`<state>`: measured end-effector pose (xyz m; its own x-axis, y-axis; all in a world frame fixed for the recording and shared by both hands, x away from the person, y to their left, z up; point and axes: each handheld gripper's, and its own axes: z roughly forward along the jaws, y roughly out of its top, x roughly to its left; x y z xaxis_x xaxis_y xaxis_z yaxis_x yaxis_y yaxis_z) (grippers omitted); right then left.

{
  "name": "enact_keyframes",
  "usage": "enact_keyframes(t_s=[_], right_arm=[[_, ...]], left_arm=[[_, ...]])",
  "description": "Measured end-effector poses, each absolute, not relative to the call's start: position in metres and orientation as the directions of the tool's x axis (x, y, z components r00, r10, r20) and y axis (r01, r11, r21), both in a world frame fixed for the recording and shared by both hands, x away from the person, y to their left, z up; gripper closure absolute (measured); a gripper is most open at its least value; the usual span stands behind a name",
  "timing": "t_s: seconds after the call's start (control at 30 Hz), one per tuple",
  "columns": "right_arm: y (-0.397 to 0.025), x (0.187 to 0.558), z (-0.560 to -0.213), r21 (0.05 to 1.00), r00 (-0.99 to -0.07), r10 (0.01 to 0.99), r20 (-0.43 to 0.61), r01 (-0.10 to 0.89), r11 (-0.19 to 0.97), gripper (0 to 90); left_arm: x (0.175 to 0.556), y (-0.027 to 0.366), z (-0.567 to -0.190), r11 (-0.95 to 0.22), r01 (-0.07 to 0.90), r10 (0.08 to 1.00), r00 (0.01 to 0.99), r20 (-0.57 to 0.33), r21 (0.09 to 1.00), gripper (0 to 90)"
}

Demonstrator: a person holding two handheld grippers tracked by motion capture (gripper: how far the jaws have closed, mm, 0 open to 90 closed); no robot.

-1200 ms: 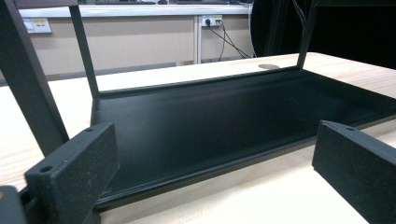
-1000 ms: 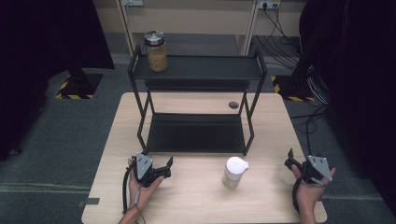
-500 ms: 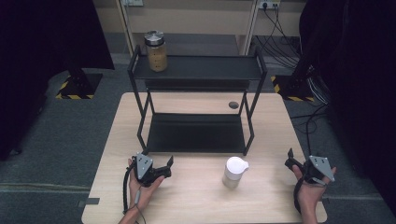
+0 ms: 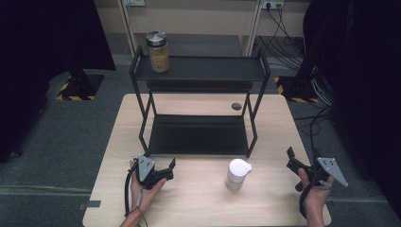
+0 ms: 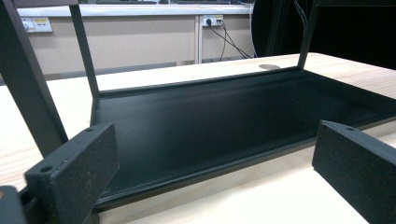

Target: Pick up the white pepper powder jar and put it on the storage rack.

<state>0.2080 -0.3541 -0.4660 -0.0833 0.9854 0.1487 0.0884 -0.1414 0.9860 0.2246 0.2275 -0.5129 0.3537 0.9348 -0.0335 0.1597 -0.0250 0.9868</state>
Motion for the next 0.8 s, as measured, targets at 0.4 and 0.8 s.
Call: enact_keyframes(t_s=[0.4, 0.8], right_arm=[[-0.341, 0.194, -0.444, 0.984, -0.289, 0.940, 0.180, 0.059, -0.170, 0.3], [-0.313, 0.194, -0.438, 0.991, -0.434, 0.892, 0.128, 0.079, -0.103, 0.3]], left_arm=[[0.225, 0.227, -0.513, -0.023, 0.161, 0.936, 0.350, -0.036, 0.987, 0.0], [0.225, 0.227, -0.512, -0.016, 0.169, 0.937, 0.346, -0.044, 0.986, 0.0]])
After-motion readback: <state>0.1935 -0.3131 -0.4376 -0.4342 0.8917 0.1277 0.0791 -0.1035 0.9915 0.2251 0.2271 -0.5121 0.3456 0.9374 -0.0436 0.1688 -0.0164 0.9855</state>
